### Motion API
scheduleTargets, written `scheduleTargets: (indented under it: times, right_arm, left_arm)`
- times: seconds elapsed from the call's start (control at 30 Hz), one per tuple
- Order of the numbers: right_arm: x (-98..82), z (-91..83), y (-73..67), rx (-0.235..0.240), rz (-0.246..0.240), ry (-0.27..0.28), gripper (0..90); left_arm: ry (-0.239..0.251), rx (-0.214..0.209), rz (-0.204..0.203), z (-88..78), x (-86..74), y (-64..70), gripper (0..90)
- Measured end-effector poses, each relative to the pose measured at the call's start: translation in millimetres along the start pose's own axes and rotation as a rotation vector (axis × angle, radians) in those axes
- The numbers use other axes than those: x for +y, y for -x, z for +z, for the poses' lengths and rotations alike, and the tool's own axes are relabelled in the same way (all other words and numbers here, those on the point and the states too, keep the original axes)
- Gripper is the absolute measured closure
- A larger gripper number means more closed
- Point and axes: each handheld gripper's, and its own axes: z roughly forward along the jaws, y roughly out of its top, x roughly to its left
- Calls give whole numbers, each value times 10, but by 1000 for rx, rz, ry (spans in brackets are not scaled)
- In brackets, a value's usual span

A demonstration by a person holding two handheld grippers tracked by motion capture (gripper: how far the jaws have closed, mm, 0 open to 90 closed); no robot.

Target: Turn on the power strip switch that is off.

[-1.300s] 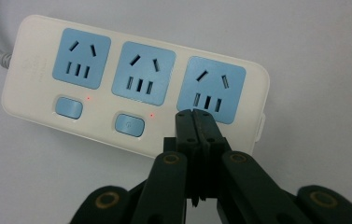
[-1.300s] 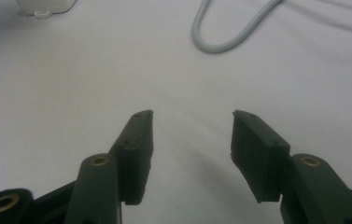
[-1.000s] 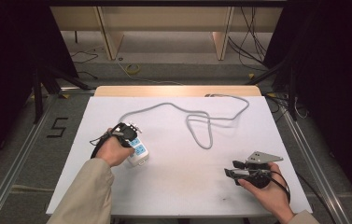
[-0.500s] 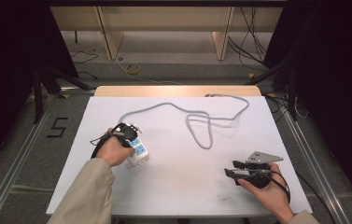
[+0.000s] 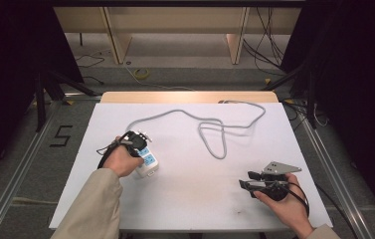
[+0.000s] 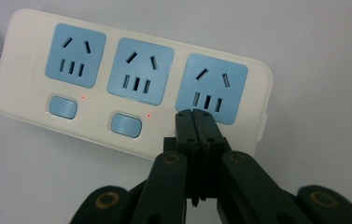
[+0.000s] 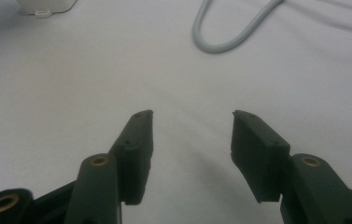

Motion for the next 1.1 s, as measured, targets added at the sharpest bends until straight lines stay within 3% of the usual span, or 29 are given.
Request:
scheduleTargets:
  times: [1.1]
  right_arm:
    - [0, -4, 1, -3, 1, 3, 496]
  left_arm:
    - [-35, 4, 4, 21, 31, 12, 899]
